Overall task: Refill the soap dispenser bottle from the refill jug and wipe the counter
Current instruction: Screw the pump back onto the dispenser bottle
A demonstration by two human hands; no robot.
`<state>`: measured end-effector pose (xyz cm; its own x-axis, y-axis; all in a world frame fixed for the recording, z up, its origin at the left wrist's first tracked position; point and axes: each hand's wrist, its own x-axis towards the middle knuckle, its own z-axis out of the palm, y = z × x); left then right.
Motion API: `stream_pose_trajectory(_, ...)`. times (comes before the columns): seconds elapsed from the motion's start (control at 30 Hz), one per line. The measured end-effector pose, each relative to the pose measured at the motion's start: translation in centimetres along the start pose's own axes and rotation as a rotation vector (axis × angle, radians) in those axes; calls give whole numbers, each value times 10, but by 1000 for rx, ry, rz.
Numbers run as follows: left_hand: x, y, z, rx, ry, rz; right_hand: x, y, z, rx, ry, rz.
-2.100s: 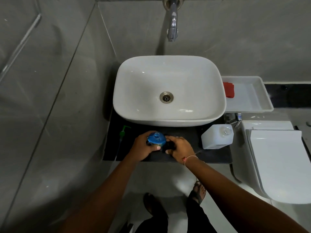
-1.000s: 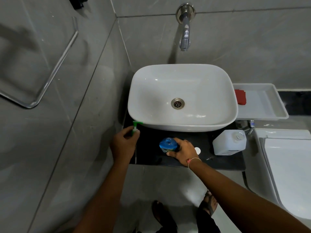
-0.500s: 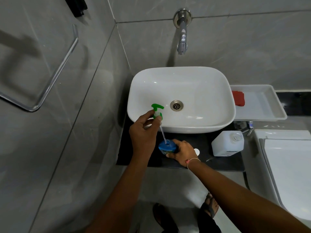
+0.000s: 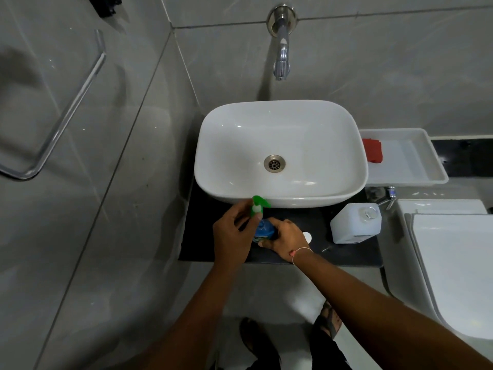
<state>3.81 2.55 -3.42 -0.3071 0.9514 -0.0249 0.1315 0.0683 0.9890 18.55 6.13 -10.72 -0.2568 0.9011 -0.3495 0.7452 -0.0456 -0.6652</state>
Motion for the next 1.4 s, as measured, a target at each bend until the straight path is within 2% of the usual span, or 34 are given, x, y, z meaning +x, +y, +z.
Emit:
stream_pose_trajectory(0.23,-11,-25,-6,274,-81,64,0,0,0,-9,-9,-11)
stream_pose_trajectory(0.37,-7,-28,-11,344,-94,63,1,0,-1,-17,-8,-10)
stream_pose_trajectory(0.47,-7,-31,-16,358,-164,42,1,0,-1,-22,-2,-26)
stream_pose_trajectory(0.57,-11,-30,-10,406,-148,-5,-1,2,-1,-22,14,-44)
stream_pose_trajectory(0.73,-7,-28,1,378,-51,29,0,3,1,-14,14,-40)
stream_pose_trajectory(0.83,-2,-36,-8,337,-162,30,1,3,2,-16,19,-22)
stream_pose_trajectory(0.97,3,-41,-20,152,-263,-120,1,5,4,-26,35,-32)
stream_pose_trajectory(1.17,-1,-43,-8,189,-174,-37,1,6,7,-8,49,-18)
stream_pose_trajectory(1.3,-3,-45,-10,145,-178,-74,1,8,7,-21,53,-24)
stream_pose_trajectory(1.4,-6,-46,-6,217,-182,-47,-1,8,7,-13,74,-45)
